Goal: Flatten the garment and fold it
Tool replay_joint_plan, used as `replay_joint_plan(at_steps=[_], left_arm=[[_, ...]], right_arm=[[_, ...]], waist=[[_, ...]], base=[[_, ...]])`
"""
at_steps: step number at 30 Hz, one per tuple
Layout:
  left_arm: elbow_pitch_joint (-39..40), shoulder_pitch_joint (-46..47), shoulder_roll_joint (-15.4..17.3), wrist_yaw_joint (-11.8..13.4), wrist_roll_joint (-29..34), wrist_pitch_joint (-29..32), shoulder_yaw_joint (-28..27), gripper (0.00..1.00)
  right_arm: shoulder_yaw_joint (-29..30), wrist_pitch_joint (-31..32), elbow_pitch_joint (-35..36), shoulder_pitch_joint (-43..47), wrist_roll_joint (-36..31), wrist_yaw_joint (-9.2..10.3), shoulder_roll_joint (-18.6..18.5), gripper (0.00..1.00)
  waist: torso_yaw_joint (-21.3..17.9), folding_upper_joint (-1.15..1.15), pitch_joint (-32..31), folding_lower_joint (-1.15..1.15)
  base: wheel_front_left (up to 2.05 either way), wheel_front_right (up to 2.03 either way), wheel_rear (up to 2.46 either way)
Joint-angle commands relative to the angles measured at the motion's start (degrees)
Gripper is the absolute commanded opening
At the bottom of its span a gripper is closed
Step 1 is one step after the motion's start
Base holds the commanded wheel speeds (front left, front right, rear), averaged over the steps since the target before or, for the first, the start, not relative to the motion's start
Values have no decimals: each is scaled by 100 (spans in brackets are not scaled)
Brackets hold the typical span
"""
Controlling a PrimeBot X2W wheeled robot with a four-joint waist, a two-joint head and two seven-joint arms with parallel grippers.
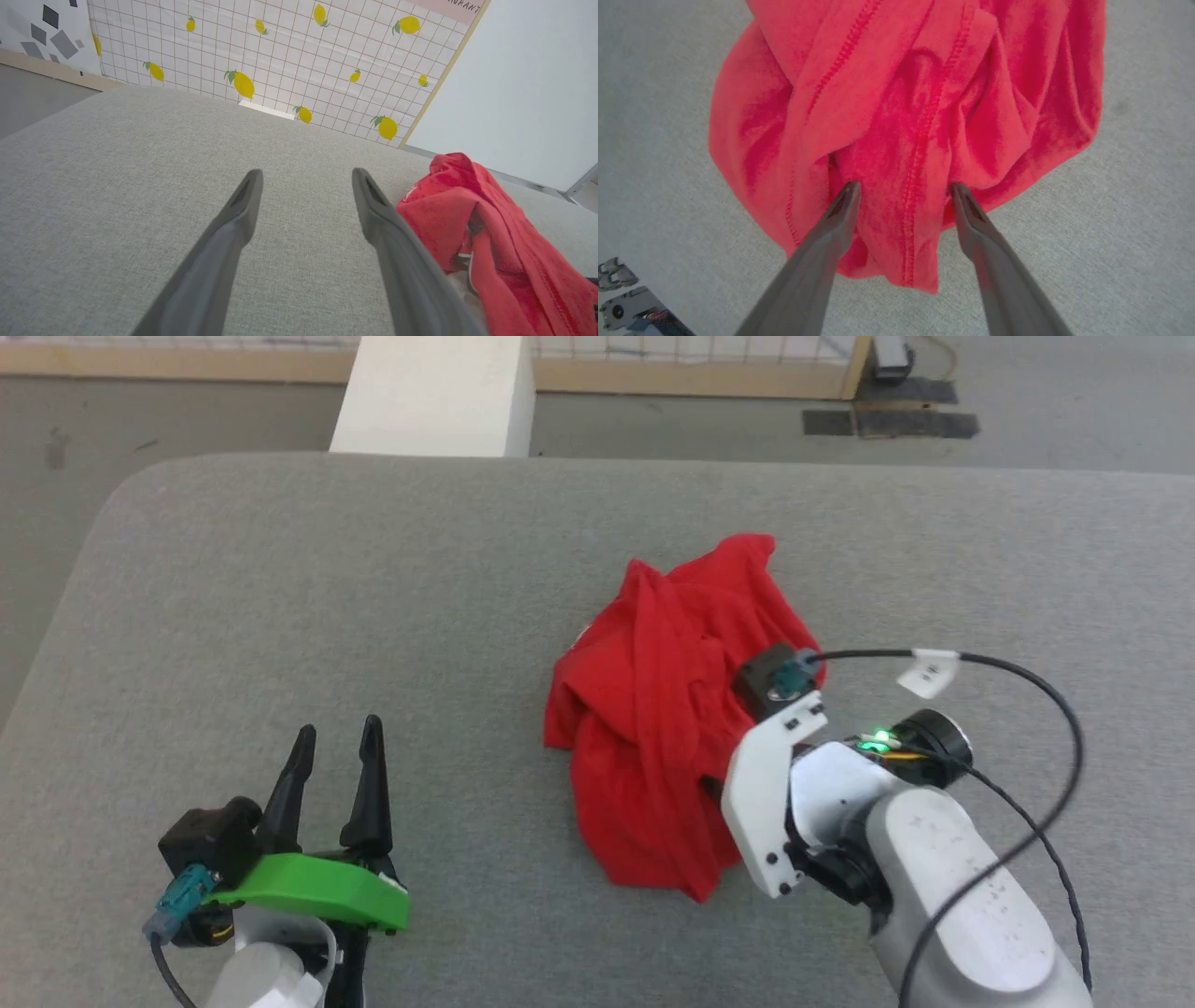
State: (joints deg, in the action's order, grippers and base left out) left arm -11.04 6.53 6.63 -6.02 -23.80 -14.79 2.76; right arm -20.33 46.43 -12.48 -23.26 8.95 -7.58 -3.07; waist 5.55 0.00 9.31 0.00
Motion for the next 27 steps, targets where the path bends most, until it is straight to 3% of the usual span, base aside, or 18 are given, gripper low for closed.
replay_joint_plan(at_steps=[1, 6, 7, 8, 9, 12, 18, 22, 27], left_arm=[[-32, 122, -39, -34, -62, -20, -3, 100], [-112, 193, -76, -63, -137, -20, -30, 100], [-125, 205, -84, -69, -148, -20, -50, 100], [-131, 211, -88, -73, -153, -20, -63, 100], [-138, 215, -90, -78, -156, -20, -79, 100], [-166, 213, -90, -87, -143, -20, -128, 100], [-184, 160, -70, -104, -87, -20, -175, 100], [-167, 80, -61, -108, -55, -20, -176, 100], [-124, 39, -46, -104, -21, -20, -126, 100]], right_arm=[[-128, 169, -97, -166, -60, 9, -13, 100], [-524, 500, -451, -393, -26, 9, -105, 100], [-559, 516, -521, -415, 32, 9, -109, 96], [-562, 486, -538, -435, 58, 9, -110, 36], [-556, 409, -539, -448, 120, 9, -105, 0], [-485, 40, -427, -505, 283, 9, -132, 0], [248, -983, 255, -404, 286, 9, -153, 0], [1125, -1235, 932, 50, 86, 9, -173, 0], [2498, -1008, 1797, 1095, -276, 9, -86, 0]], waist=[[260, 0, 249, 0], [429, 0, 421, 0], [443, 0, 444, 0], [446, 0, 458, 0], [440, 0, 467, 0], [374, 0, 426, 0], [48, 0, 144, 0], [-252, 0, -48, 0], [-506, 0, -136, 0]], base=[[0, 0, 0], [0, 0, 0], [0, 0, 0], [0, 0, 0], [0, 0, 0], [0, 0, 0], [0, 0, 0], [0, 0, 0], [0, 0, 0]])
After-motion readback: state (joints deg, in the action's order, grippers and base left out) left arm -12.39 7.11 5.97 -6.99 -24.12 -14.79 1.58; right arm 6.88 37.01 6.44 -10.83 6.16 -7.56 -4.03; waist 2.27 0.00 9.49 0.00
